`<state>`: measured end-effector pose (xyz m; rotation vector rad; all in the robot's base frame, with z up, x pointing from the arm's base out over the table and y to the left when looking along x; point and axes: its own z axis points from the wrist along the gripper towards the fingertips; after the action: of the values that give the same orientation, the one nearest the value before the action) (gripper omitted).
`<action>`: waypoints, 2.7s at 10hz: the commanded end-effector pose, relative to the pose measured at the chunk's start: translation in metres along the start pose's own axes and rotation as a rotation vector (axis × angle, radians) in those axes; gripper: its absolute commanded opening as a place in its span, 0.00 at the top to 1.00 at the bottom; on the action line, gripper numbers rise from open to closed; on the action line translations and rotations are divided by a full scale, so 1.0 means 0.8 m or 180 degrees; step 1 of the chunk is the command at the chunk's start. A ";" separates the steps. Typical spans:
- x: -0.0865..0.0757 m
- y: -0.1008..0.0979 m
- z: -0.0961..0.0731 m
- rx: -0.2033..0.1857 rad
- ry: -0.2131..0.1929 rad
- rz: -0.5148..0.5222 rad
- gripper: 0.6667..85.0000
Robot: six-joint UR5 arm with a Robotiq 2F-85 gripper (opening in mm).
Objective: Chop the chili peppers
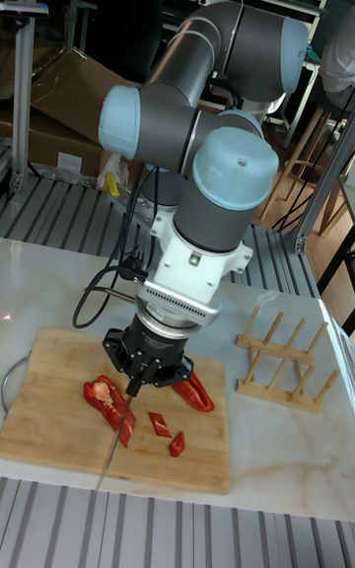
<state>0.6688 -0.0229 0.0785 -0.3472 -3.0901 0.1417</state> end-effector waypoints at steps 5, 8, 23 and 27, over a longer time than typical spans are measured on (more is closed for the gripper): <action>0.002 0.005 0.007 -0.0020 0.0073 0.0052 0.99; 0.001 0.005 0.011 -0.0020 0.0073 0.0067 0.99; -0.003 0.013 0.020 -0.0122 0.0046 -0.0010 0.99; -0.001 0.010 0.018 -0.0106 0.0053 -0.0025 0.99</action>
<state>0.6715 -0.0181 0.0618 -0.3363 -3.0801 0.1051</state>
